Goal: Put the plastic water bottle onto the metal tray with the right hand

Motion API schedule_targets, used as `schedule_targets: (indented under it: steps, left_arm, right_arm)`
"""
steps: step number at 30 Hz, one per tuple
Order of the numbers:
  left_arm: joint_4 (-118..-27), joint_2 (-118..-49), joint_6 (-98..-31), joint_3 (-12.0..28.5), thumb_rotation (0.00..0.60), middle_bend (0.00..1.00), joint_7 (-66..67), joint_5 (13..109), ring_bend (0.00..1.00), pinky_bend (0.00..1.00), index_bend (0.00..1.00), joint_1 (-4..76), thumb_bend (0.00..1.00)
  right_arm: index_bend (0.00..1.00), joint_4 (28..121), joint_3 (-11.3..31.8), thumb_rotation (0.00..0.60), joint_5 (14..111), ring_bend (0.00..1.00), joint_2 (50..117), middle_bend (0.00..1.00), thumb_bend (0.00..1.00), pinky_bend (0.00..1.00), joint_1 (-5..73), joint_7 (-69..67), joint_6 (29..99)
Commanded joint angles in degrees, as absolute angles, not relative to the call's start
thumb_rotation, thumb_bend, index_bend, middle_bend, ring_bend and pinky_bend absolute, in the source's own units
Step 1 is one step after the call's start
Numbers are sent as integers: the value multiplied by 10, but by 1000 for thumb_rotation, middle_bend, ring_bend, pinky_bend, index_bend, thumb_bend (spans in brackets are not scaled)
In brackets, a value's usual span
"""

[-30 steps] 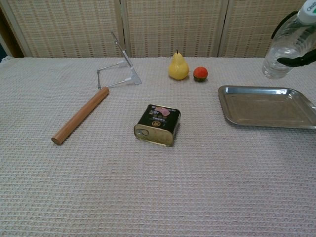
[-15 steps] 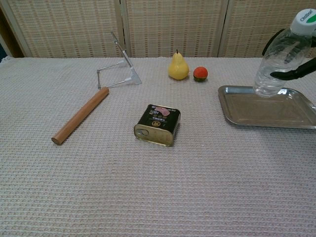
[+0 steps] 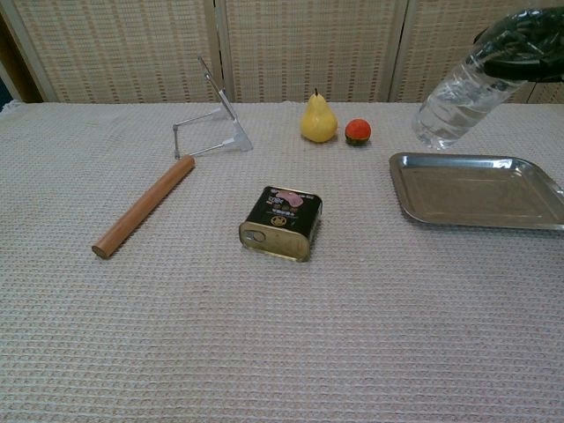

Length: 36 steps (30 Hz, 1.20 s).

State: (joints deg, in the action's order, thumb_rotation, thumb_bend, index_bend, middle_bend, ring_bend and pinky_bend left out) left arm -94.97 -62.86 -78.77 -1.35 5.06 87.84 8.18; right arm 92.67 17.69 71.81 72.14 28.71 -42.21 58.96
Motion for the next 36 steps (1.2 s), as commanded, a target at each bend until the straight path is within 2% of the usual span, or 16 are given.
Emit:
schedule_targets:
  steps: [1,5,9,16,20,23,33,36]
  left_arm:
    - [-950,-629,-786,-14,600,258,52,878,181,233,260,83,521]
    - [-951,-630,-783,-14,600,258,54,877,181,233,259,83,521]
    - [-951,-630,-783,-16,600,258,55,878,181,233,260,83,520]
    - [-952,-630,-779,-16,600,260,58,876,181,233,260,85,520]
    - [-953,-629,-775,-17,600,259,58,874,180,233,260,86,520]
    - [-953,-628,-774,-17,600,260,58,874,182,234,259,86,520]
    - [-954,-627,-776,-18,600,261,57,876,182,234,260,86,521]
    - [-954,-627,-775,-19,600,261,57,876,182,234,260,86,520]
  right_arm:
    - [742,1083,228,600,670,241,649,434,101,350,301,-277,601]
    - [742,1104,224,600,659,241,652,439,101,350,301,-213,630]
    - [745,1058,204,600,641,241,676,440,101,350,296,-203,630]
    - [748,895,179,600,585,241,737,441,101,350,306,-264,540]
    - [751,844,178,600,590,241,760,441,104,350,313,-289,511]
    - [751,858,183,600,608,241,757,441,105,350,314,-287,520]
    - [751,1051,208,600,654,241,685,442,105,350,302,-179,610]
    - [751,1068,205,600,659,241,682,441,105,350,296,-153,634]
